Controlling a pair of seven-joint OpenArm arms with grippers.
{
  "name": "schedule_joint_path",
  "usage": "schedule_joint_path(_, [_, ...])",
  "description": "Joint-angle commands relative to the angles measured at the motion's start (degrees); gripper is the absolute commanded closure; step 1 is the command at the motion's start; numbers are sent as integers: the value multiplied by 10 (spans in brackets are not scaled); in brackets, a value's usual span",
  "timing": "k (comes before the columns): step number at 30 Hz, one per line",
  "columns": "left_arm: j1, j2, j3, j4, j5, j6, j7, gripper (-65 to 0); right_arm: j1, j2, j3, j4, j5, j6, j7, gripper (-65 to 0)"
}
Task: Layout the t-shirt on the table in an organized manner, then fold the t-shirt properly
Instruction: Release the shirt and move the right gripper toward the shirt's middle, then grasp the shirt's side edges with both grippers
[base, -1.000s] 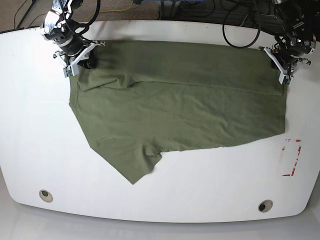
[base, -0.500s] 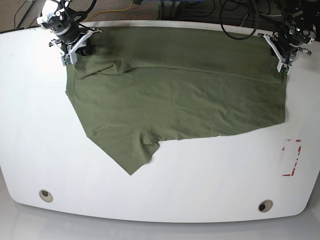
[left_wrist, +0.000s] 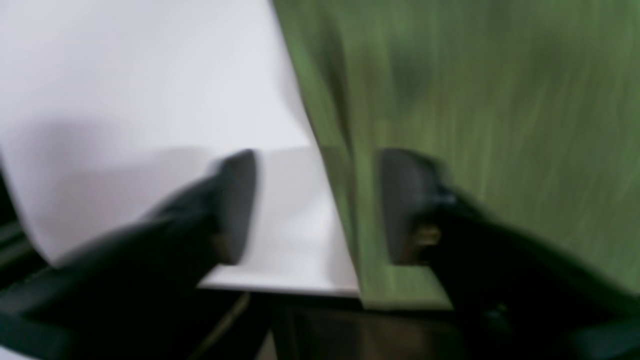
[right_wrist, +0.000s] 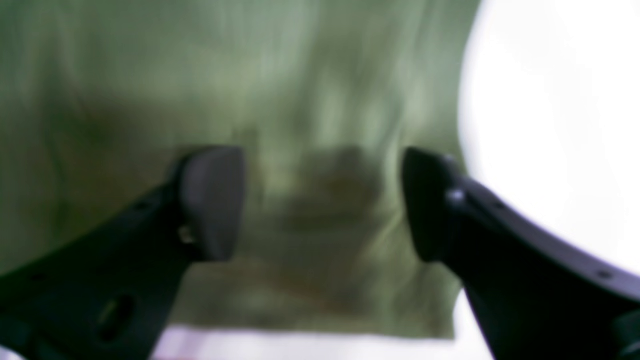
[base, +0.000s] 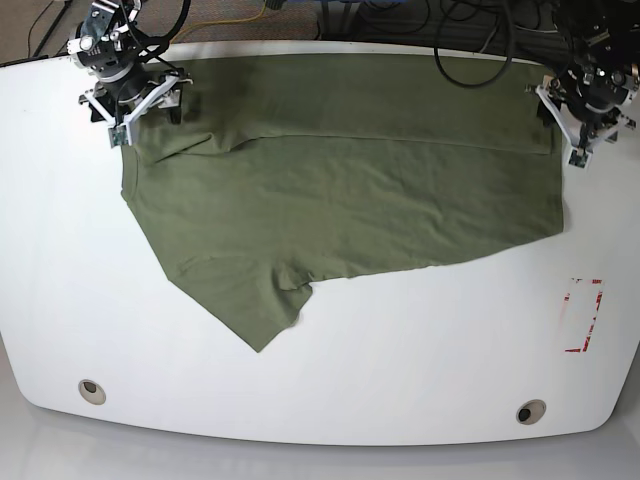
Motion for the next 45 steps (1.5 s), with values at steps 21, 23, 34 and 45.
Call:
schedule_joint_path(21, [-238, -46, -24, -38, 5, 1, 46, -415, 269, 70, -21, -131, 6, -3, -42, -498])
schedule_joint_path(23, [-248, -46, -24, -49, 5, 1, 44, -415, 293, 81, -25, -167, 6, -3, -41, -498])
schedule_joint_path(34, [-263, -46, -23, -61, 4, 1, 43, -415, 411, 125, -40, -404, 6, -3, 37, -496])
schedule_joint_path(45, [-258, -46, -26, -61, 4, 1, 43, -415, 475, 149, -78, -578, 6, -3, 125, -496])
